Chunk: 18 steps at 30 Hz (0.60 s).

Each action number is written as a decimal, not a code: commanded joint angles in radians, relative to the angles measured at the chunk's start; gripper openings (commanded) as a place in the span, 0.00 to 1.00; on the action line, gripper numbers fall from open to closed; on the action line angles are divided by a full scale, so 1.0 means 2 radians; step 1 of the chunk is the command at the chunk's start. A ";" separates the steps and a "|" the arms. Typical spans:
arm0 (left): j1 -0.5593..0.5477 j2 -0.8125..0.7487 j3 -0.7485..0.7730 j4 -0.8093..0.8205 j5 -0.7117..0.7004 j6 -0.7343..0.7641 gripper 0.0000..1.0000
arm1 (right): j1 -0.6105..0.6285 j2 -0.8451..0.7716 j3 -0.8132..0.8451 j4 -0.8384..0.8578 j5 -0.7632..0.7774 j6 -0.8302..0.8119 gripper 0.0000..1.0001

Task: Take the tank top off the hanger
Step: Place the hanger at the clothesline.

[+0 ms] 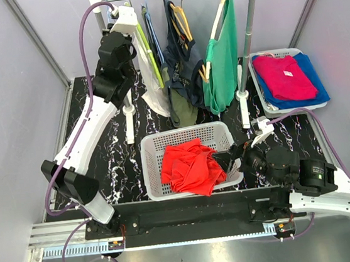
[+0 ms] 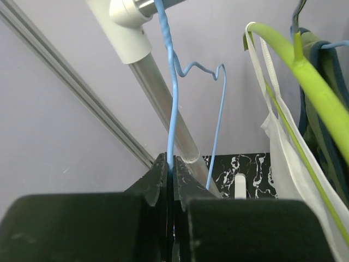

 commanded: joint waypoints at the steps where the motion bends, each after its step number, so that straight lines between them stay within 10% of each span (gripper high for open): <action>1: 0.003 -0.015 -0.007 0.018 0.007 -0.013 0.00 | -0.003 0.003 0.010 0.001 -0.007 -0.002 0.98; 12: -0.005 -0.064 -0.042 -0.012 0.019 -0.033 0.01 | -0.003 0.005 0.007 0.005 -0.006 0.002 0.98; 18: -0.010 -0.097 -0.069 -0.025 0.027 -0.033 0.43 | -0.003 0.005 0.005 0.005 -0.006 0.005 0.98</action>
